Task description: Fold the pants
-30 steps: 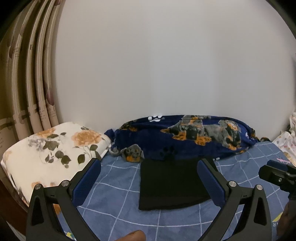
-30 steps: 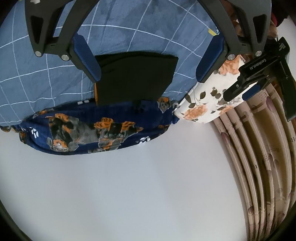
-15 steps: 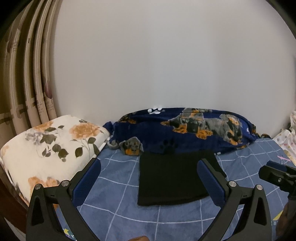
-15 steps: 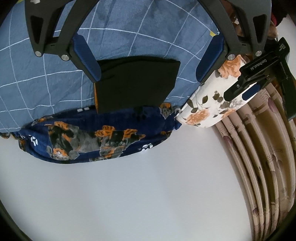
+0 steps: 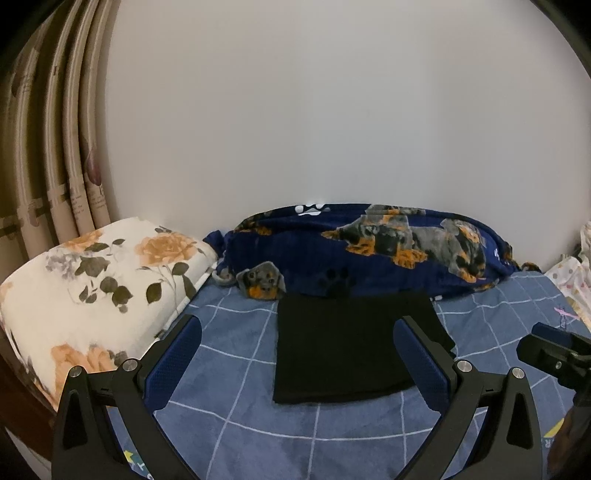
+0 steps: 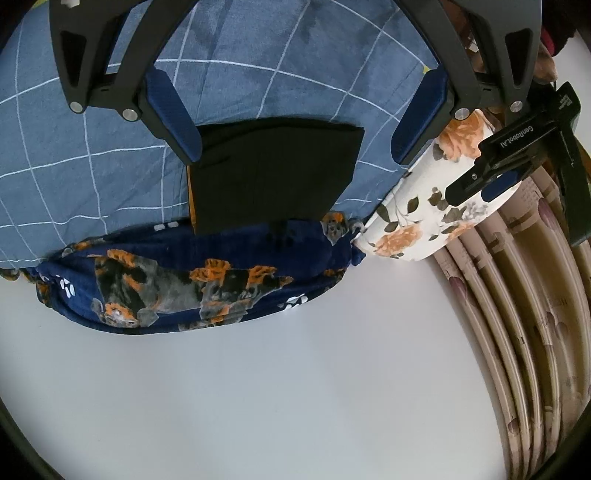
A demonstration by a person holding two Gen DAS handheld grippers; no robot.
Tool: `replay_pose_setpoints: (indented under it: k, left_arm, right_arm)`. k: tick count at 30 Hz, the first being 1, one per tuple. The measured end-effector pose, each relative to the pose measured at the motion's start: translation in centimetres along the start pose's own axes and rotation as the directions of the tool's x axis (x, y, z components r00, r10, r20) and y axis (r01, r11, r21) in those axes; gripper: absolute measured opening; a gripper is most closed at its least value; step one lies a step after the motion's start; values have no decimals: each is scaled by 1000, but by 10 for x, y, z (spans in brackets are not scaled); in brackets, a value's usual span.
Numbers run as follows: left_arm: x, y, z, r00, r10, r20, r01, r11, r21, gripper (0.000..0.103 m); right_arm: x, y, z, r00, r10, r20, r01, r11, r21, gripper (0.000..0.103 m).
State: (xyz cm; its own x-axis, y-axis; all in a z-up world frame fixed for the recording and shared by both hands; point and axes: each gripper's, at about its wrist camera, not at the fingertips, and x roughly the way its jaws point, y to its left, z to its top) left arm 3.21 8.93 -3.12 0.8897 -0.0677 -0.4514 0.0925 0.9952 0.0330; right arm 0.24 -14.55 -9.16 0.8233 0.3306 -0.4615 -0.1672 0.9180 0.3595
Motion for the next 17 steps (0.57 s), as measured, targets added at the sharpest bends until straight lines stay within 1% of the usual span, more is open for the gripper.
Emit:
replay_pose_setpoints:
  k: [6,11,14,17]
  left_arm:
    - [4,0,-3,1000,-6,-2,6,1000,7,103]
    - [4,-2,-6,999,35,23,-35,999,15,103]
    - [4,0,-7,999,36,26,-37,999,8,103]
    - [6,1,-6,1000,22,20,-22,1000,0,103]
  right_arm:
    - [2,-2,-2,1000,-1,-5,1,1000,2,102]
    - [2,-2,-2,1000,-1,-7,1,1000,0,102]
    - [2,-2,-2,1000,-4,-5,4,1000,-1,102]
    - [3,-5,-4,1000,-11,-7,11,1000,-3,102]
